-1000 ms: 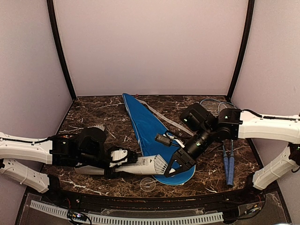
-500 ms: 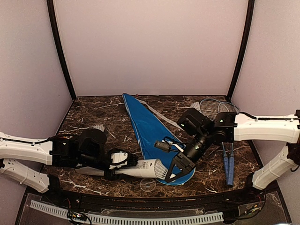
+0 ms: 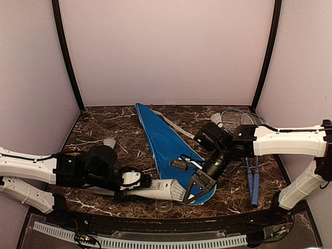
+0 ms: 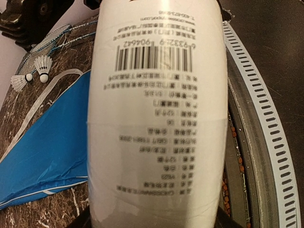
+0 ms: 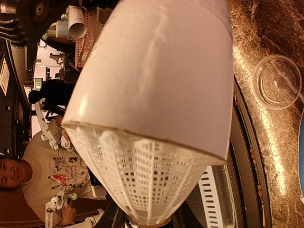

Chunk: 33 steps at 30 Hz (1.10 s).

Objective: Pack up the badminton gear
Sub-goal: Place the shuttlecock in the racket bag.

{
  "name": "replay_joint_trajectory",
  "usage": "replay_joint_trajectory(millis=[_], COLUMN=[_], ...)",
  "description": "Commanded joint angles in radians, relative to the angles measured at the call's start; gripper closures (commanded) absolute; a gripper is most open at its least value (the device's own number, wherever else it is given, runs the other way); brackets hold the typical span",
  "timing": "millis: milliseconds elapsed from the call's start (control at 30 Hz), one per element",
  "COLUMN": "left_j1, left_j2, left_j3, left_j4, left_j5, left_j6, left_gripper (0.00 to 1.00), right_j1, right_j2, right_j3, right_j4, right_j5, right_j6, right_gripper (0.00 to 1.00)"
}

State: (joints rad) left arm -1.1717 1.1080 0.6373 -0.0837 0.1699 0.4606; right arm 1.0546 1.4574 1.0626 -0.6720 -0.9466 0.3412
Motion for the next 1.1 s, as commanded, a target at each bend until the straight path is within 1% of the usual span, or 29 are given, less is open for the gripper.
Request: replay_joint_trajectory(millis=[0,167,533,733,1067], left_j1=[0.0,0.0,-0.003,-0.003,-0.003], left_j2=[-0.072,-0.065,-0.008,0.001,0.01], left_j3=[-0.021,-0.017,0.009,0.012,0.015], left_j4=[0.077,0.074,0.041,0.039,0.037], left_j5=[-0.036,-0.025,0.005,0.007,0.015], left_j6=[-0.005,-0.003,-0.008,-0.01,-0.012], left_gripper=[0.39,0.39,0.39,0.39,0.39], right_j1=[-0.014,-0.018,-0.019,-0.017,0.026], right_j2=[0.007,0.014,0.068,0.086,0.129], right_j3=[-0.035,-0.023,0.083,0.121,0.174], right_j4=[-0.026,-0.038,-0.17,-0.182,-0.243], right_j5=[-0.044,-0.039,-0.007,-0.031,-0.058], right_j6=[-0.013,-0.019,-0.122,-0.136,-0.189], right_gripper=[0.8,0.8,0.8,0.8,0.8])
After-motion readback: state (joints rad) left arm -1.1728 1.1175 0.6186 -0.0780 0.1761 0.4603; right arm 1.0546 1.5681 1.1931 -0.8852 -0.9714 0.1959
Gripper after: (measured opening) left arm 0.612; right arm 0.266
